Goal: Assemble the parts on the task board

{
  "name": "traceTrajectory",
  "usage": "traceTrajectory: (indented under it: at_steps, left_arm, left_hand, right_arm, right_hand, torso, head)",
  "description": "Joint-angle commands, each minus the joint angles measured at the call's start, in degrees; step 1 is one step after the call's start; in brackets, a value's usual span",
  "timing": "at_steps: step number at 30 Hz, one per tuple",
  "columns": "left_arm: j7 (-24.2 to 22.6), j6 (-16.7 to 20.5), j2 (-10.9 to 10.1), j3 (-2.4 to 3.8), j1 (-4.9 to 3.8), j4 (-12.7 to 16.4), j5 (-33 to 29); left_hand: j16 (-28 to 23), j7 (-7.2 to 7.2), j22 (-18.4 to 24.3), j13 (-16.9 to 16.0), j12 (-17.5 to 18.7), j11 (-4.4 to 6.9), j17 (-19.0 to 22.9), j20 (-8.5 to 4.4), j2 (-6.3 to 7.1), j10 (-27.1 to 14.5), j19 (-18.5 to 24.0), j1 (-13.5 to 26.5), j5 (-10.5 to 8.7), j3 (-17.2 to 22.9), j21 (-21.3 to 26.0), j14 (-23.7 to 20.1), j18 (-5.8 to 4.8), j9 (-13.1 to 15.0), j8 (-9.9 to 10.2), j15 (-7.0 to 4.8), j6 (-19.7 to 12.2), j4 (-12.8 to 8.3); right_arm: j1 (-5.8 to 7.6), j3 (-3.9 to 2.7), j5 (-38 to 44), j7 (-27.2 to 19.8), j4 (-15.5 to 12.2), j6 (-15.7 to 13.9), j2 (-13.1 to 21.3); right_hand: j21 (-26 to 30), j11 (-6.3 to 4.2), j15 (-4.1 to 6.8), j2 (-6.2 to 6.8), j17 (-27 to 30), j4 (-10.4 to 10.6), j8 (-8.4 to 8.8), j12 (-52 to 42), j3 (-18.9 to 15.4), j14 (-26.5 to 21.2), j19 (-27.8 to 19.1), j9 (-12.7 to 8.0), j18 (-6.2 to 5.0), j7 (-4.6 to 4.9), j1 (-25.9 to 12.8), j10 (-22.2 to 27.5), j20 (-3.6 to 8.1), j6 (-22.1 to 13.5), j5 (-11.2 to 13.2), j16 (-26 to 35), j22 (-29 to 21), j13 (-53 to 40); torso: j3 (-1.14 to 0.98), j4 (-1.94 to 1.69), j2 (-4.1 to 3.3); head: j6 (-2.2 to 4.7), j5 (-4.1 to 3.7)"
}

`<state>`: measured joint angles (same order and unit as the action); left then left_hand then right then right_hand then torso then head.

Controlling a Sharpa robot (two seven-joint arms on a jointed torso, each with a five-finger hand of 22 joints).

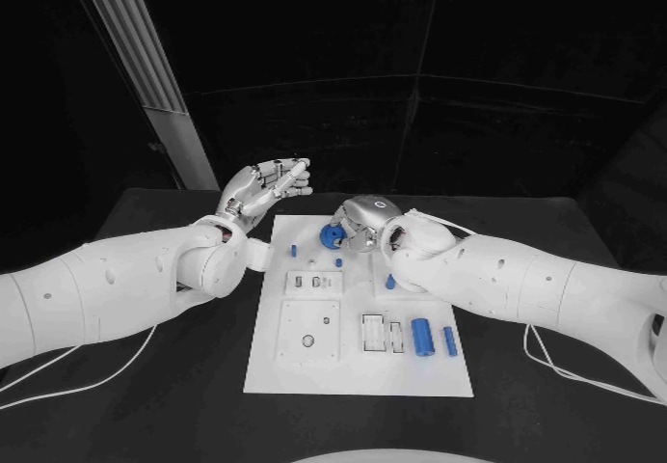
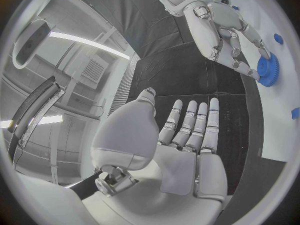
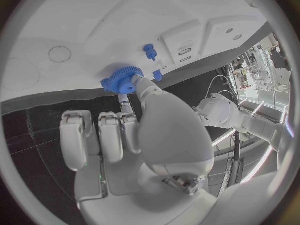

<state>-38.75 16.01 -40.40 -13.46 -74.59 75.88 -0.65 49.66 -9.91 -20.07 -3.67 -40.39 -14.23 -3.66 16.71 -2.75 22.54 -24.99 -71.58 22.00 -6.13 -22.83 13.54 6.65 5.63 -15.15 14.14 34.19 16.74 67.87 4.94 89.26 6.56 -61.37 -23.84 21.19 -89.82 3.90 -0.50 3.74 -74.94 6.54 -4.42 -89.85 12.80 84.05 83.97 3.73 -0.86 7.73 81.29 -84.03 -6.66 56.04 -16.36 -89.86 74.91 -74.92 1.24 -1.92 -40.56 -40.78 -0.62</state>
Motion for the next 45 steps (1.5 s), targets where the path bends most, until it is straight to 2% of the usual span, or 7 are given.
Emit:
traceTrajectory:
  at_steps: [1, 12, 28, 36, 41, 45]
  left_arm:
    - [-11.62, -0.25, 0.07, 0.05, -0.09, 0.02, 0.00]
    - [-11.53, -0.31, 0.13, 0.05, -0.09, -0.03, 0.00]
    - [-11.49, -0.36, 0.19, 0.05, -0.08, -0.11, 0.00]
    - [-11.48, -0.34, 0.15, 0.05, -0.08, -0.09, 0.00]
    - [-11.47, -0.33, 0.09, 0.05, -0.08, -0.08, 0.00]
    - [-11.48, -0.34, 0.10, 0.05, -0.08, -0.07, 0.00]
  left_hand:
    - [0.03, -6.36, 0.06, -0.05, 0.16, -0.14, -0.09, -0.14, -0.33, -0.33, 0.43, -0.09, 0.38, -0.48, 0.09, -0.47, -0.54, 0.08, -0.33, -0.12, -0.42, 0.01]
    - [0.03, -6.36, 0.06, -0.05, 0.16, -0.14, -0.09, -0.14, -0.33, -0.33, 0.43, -0.09, 0.38, -0.48, 0.09, -0.47, -0.54, 0.08, -0.33, -0.12, -0.42, 0.01]
    - [0.05, -6.36, 0.08, -0.05, 0.15, -0.15, -0.09, -0.14, -0.36, -0.35, 0.52, -0.12, 0.42, -0.52, 0.12, -0.49, -0.57, 0.10, -0.44, -0.11, -0.49, 0.01]
    - [0.08, -6.37, 0.11, -0.05, 0.14, -0.15, -0.09, -0.14, -0.40, -0.36, 0.62, -0.15, 0.46, -0.57, 0.15, -0.52, -0.59, 0.11, -0.56, -0.10, -0.58, 0.01]
    - [0.08, -6.37, 0.11, -0.05, 0.14, -0.15, -0.09, -0.14, -0.40, -0.36, 0.62, -0.15, 0.46, -0.57, 0.15, -0.52, -0.59, 0.11, -0.56, -0.10, -0.58, 0.01]
    - [0.08, -6.37, 0.11, -0.05, 0.14, -0.15, -0.09, -0.14, -0.40, -0.36, 0.62, -0.15, 0.46, -0.57, 0.15, -0.52, -0.59, 0.11, -0.56, -0.10, -0.58, 0.01]
  right_arm:
    - [0.00, 0.04, 0.56, 0.48, -0.10, 0.23, -0.12]
    - [0.00, 0.04, 0.59, 1.50, -0.10, 1.25, -0.23]
    - [0.00, 0.04, 0.62, 1.94, -0.10, 0.76, -0.33]
    - [0.00, 0.04, 0.62, 2.08, 0.01, 0.90, -0.40]
    - [0.00, 0.04, 0.63, 2.06, -0.01, 0.89, -0.41]
    - [0.00, 0.04, 0.63, 1.96, -0.07, 0.64, -0.42]
  right_hand:
    - [-0.18, 0.28, -0.15, 0.13, -15.06, -0.30, 0.38, -0.15, 0.17, 5.95, 6.03, 0.07, 0.86, -0.11, -0.70, -5.97, -0.36, -0.42, 0.42, -0.14, 15.09, -15.08]
    - [-0.18, 0.19, -0.01, 0.10, -15.06, -0.59, 0.92, -0.15, 0.40, 5.95, 6.03, 0.01, 0.86, -0.20, -0.83, -5.97, -0.26, -2.21, 0.93, -0.14, 15.09, -15.08]
    - [-0.18, 0.03, 0.12, 0.00, -15.06, -0.84, 0.95, -0.15, 0.58, 5.95, 6.03, -0.01, 0.86, -0.40, -1.02, -5.97, -0.13, -4.28, 1.24, -0.14, 15.09, -15.08]
    - [-0.18, -0.71, 0.61, -0.14, -15.06, -1.17, 0.93, -0.15, 0.55, 5.95, 6.03, -0.01, 0.86, -1.25, -1.31, -5.97, 0.25, -7.37, 1.74, -0.14, 15.09, -15.08]
    - [-0.18, -1.52, 1.20, -0.25, -15.06, -1.46, 0.92, -0.15, 0.35, 5.95, 6.03, -0.04, 0.86, -2.02, -1.53, -5.97, 0.76, -10.06, 2.08, -0.14, 15.09, -15.08]
    - [-0.18, -1.67, 1.31, -0.29, -15.06, -1.49, 0.93, -0.15, 0.31, 5.95, 6.03, -0.06, 0.86, -2.15, -1.58, -5.97, 0.86, -10.70, 2.15, -0.14, 15.09, -15.08]
  torso:
    - [0.00, 0.01, -0.03]
    - [-0.02, 0.04, -0.02]
    - [0.01, 0.05, -0.03]
    - [-0.02, 0.02, -0.03]
    - [0.02, 0.03, -0.04]
    - [0.00, 0.02, -0.02]
  head:
    - [0.01, -0.02]
    - [0.04, -0.11]
    - [0.18, -0.22]
    - [0.12, -0.22]
    - [0.10, -0.23]
    - [0.09, -0.24]
